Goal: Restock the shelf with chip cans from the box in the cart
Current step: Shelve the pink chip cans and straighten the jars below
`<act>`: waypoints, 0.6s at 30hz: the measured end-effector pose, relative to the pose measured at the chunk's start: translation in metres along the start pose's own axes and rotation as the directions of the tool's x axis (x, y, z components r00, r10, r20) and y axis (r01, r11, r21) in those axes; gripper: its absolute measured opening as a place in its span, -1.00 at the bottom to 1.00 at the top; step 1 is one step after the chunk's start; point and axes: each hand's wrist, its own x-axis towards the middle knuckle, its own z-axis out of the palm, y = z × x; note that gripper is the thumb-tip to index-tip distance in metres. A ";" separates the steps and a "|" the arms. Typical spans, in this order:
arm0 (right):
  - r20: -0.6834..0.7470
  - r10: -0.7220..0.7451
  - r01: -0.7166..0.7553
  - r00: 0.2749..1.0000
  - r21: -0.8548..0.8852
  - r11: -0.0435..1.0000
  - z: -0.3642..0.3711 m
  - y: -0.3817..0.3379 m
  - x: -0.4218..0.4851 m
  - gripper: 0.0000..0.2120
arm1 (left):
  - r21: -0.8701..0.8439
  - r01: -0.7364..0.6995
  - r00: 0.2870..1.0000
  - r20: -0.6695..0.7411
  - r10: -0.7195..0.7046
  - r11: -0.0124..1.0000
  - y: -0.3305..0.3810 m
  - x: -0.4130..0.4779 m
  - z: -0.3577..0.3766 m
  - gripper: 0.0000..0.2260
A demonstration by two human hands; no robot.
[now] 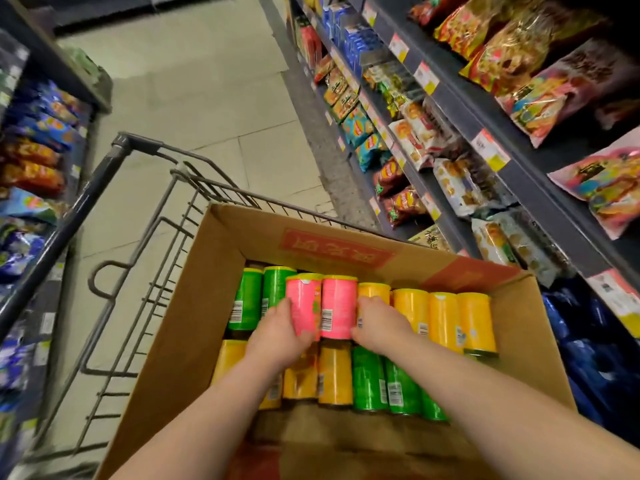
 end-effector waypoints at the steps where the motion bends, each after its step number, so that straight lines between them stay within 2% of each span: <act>1: -0.001 0.002 -0.002 1.000 0.018 1.000 0.002 0.000 0.004 -0.49 | -0.046 0.021 1.000 -0.007 -0.021 0.999 0.001 0.005 0.002 -0.33; 4: -0.006 0.003 -0.002 1.000 0.074 0.997 0.008 0.001 0.013 -0.48 | -0.153 0.110 0.993 -0.036 -0.117 0.982 0.001 0.019 0.009 -0.32; 8: -0.019 -0.005 0.008 1.000 0.136 0.991 0.016 -0.001 0.020 -0.44 | -0.205 0.190 0.980 -0.022 -0.198 0.960 0.003 0.026 0.019 -0.27; 13: -0.040 0.037 -0.028 0.999 0.207 0.978 0.023 -0.002 0.028 -0.42 | -0.253 0.200 0.976 -0.031 -0.215 0.947 -0.002 0.028 0.022 -0.36; 18: -0.058 0.120 -0.100 0.991 0.273 0.957 0.024 -0.012 0.035 -0.38 | -0.406 0.200 0.967 -0.062 -0.245 0.892 -0.015 0.016 0.013 -0.45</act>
